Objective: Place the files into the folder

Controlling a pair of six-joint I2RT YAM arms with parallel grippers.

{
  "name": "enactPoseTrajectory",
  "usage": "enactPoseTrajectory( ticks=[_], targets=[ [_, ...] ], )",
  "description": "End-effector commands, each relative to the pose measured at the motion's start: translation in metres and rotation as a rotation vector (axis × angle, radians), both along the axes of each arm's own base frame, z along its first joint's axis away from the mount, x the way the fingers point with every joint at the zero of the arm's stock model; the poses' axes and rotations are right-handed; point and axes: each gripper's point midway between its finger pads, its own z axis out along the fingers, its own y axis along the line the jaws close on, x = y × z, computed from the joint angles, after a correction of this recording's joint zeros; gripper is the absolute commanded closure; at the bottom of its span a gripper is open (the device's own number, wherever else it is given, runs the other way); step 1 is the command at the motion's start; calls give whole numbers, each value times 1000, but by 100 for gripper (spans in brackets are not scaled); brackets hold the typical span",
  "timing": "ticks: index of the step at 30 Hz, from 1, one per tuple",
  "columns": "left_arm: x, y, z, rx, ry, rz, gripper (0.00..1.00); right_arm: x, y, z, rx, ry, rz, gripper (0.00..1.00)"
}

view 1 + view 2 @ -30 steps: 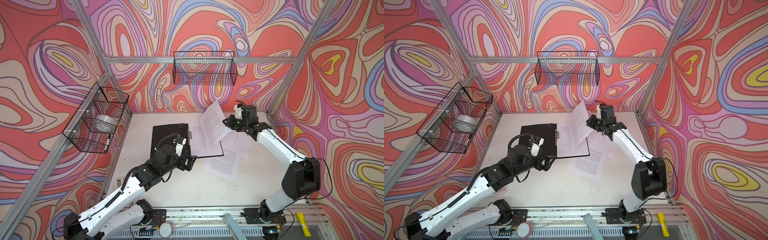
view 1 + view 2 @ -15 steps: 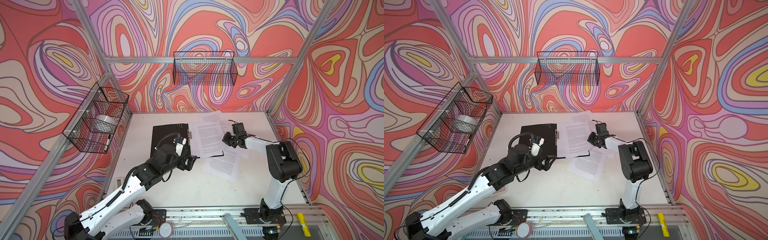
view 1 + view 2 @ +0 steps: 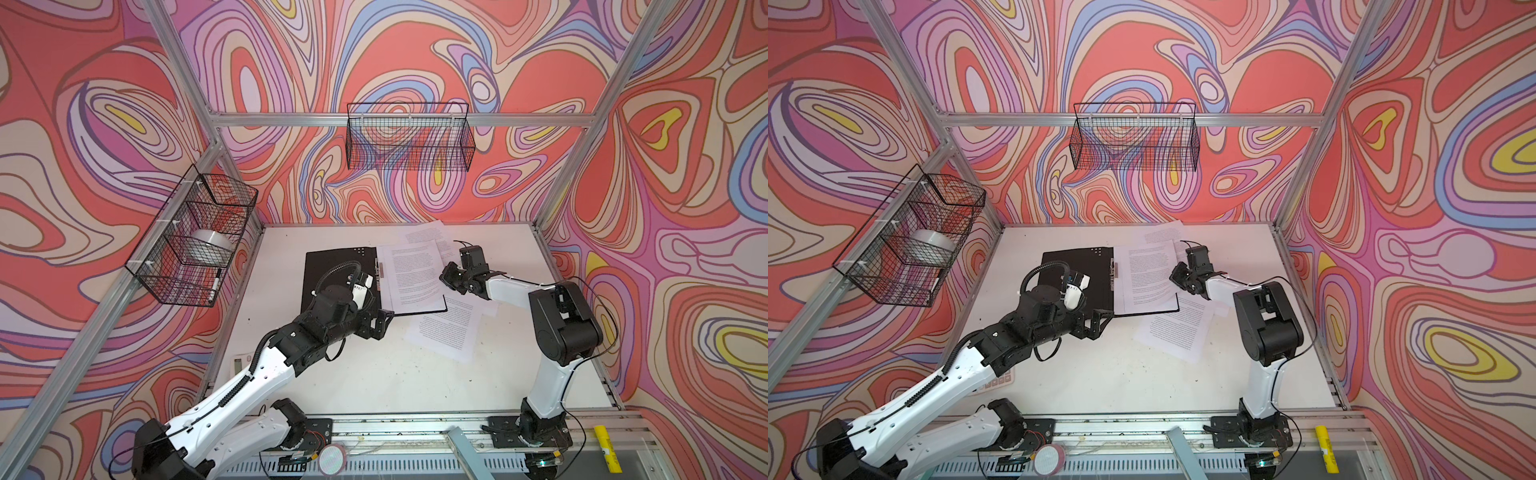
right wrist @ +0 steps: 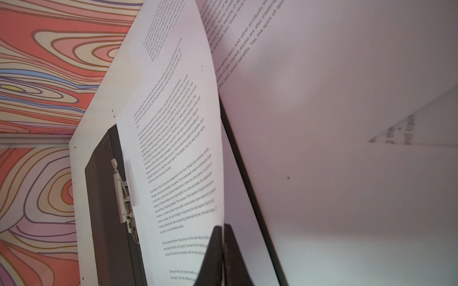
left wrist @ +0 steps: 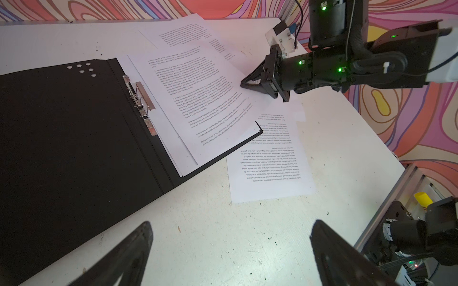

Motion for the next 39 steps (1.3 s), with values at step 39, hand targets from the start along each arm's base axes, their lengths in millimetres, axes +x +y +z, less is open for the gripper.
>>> enactPoseTrajectory(
  ticks=[39],
  targets=[
    [4, -2, 4, -47, 29, -1, 0, -11, 21, -22, 5, 31, 24, 100]
  ],
)
